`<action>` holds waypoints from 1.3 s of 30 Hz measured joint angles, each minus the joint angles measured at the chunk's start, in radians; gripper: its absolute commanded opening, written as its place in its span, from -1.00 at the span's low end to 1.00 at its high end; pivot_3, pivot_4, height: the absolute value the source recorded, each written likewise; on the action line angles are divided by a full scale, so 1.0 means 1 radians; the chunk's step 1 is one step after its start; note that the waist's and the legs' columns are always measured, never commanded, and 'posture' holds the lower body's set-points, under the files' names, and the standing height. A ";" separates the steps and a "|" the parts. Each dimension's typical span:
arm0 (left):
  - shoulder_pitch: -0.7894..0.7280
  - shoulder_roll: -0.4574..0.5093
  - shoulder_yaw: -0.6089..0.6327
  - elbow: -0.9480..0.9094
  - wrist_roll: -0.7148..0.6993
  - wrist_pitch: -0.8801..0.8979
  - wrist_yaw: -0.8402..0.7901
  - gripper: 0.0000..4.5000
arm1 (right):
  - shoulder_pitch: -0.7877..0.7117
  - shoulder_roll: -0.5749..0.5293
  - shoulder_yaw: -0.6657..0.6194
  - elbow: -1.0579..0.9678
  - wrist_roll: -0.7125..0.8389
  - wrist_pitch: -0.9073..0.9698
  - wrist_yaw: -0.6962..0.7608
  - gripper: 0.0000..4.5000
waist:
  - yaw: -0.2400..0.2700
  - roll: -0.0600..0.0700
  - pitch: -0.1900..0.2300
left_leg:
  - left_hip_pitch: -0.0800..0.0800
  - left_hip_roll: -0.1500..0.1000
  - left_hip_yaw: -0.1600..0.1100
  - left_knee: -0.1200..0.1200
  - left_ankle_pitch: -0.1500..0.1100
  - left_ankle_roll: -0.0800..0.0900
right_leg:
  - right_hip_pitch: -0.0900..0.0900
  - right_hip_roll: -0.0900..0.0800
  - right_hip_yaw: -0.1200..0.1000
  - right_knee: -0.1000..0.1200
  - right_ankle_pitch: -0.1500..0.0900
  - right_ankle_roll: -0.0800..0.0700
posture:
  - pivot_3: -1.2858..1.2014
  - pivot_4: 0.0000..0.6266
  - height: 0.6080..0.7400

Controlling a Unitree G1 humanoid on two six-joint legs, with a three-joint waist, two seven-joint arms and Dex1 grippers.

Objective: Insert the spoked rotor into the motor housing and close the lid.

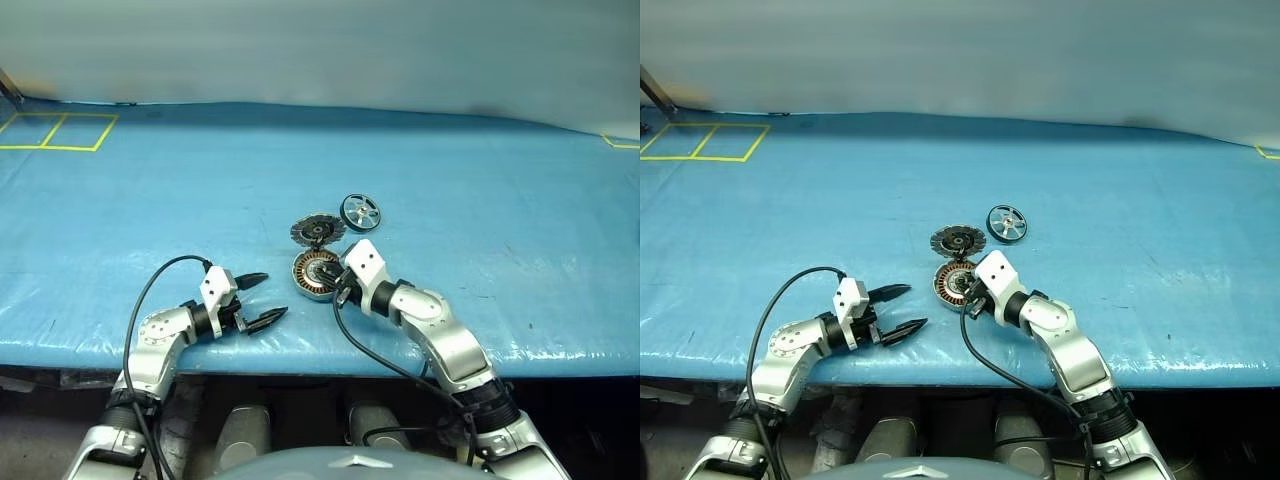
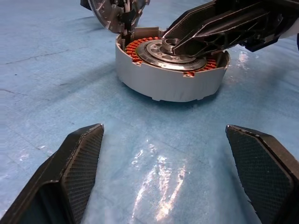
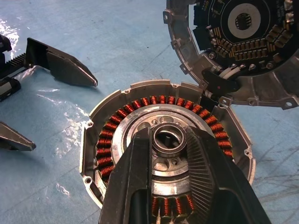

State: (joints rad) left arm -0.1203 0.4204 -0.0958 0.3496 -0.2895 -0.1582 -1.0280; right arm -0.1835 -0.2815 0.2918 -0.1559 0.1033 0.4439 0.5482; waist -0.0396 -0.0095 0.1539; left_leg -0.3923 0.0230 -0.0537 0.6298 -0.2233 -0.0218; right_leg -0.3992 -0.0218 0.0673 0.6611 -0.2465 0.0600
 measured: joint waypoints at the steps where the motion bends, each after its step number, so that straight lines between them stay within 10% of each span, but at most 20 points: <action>1: 0.004 -0.002 0.002 -0.005 0.000 0.000 0.002 1.00 | 0.000 0.000 0.000 -0.001 0.001 0.001 0.001 -0.69 | -0.001 0.000 0.000 | 0.000 0.000 0.000 0.000 0.000 0.000 | 0.000 0.000 0.000 0.000 0.000 0.000 | 0.03 -0.52 1.00; 28: 0.046 -0.006 0.012 -0.075 0.004 0.040 0.024 1.00 | -0.006 0.012 0.015 0.011 -0.022 -0.018 0.008 -0.69 | -0.001 0.000 0.000 | -0.001 0.000 0.000 -0.001 0.000 0.000 | -0.001 0.000 0.000 -0.001 0.001 0.001 | 0.03 -0.52 1.00; 35: 0.052 -0.006 0.012 -0.079 0.003 0.039 0.024 1.00 | -0.008 0.009 0.012 0.029 -0.032 -0.047 -0.001 0.32 | -0.001 0.000 0.000 | -0.001 0.000 0.000 -0.001 0.000 0.000 | -0.001 0.000 0.000 -0.001 0.000 0.001 | 0.03 -0.52 1.00; 39: 0.054 -0.006 0.012 -0.082 0.003 0.039 0.023 1.00 | -0.007 -0.003 0.012 0.024 -0.023 -0.041 0.013 0.32 | -0.001 0.000 0.000 | -0.001 0.000 0.000 -0.001 0.000 0.000 | -0.001 0.000 0.000 -0.001 0.001 0.001 | 0.03 -0.52 1.00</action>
State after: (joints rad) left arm -0.0665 0.4145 -0.0839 0.2678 -0.2861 -0.1187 -1.0045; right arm -0.1909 -0.2844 0.3039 -0.1321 0.0805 0.4029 0.5616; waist -0.0404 -0.0095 0.1535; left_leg -0.3932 0.0230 -0.0539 0.6287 -0.2236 -0.0216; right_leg -0.3997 -0.0219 0.0672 0.6603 -0.2459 0.0612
